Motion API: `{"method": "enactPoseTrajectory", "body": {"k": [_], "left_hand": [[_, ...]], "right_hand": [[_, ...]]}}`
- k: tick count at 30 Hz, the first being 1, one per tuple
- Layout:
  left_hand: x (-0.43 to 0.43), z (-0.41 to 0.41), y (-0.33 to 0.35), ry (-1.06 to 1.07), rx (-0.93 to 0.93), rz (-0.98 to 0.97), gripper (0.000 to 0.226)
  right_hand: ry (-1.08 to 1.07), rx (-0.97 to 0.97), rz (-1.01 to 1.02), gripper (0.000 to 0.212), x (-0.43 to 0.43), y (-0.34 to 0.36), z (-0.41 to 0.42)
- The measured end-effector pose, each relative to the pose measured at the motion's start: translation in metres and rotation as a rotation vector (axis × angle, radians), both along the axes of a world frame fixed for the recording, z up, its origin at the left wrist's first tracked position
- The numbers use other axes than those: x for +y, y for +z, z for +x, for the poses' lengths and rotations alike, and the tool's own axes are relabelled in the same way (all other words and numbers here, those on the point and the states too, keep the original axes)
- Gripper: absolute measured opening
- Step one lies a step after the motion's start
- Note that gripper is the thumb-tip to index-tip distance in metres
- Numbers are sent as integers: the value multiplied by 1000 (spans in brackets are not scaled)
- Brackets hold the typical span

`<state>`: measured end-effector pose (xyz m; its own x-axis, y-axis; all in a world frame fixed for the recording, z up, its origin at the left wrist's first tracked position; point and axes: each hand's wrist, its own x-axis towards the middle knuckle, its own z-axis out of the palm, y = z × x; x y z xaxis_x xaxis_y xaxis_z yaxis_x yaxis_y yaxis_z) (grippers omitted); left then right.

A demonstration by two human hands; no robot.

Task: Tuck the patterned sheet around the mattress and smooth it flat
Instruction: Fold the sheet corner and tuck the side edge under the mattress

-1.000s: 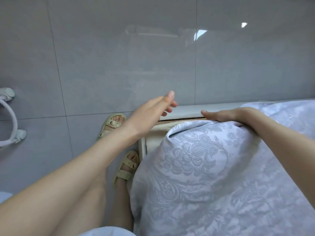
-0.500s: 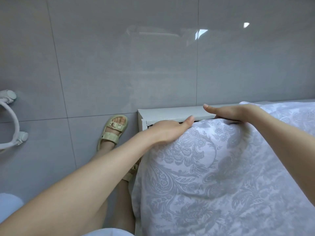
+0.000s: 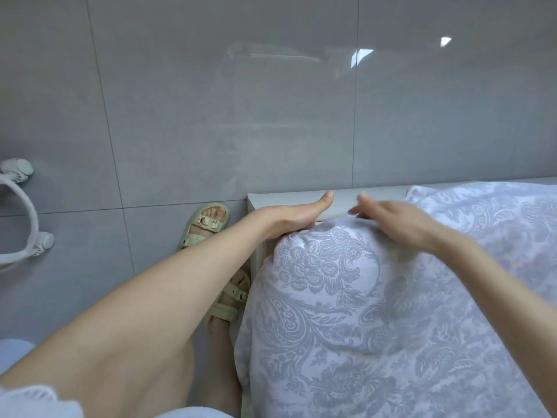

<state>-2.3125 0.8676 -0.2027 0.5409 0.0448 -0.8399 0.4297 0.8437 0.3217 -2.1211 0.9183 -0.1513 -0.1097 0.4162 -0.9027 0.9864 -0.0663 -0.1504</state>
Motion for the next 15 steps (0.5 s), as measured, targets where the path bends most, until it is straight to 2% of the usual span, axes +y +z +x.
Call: {"method": "enactPoseTrajectory", "body": {"k": [2,3,5,8,10,12,15], "left_hand": [[2,-3,-4,26,52,30,92],[1,-6,-10,47,88,39,96],[-3,-11,-19,91,118,39,100],[-12,-16,-24,179,121,112,92],[-15,-22,-24,368,211,195,82],[-20,-39,-21,587,281,197,68],[-43,-60,-11,566,304,210,60]], "right_hand": [[267,-91,89,69,-18,-15,-11],[303,-107,157,68,-21,-24,-16],[325,-103,304,67,-21,-40,-21],[315,-103,487,63,-25,-54,-20],[343,-103,589,64,-29,-57,-19],[366,-105,651,67,-29,-60,-18],[377,-93,718,71,-29,-64,-17]]}}
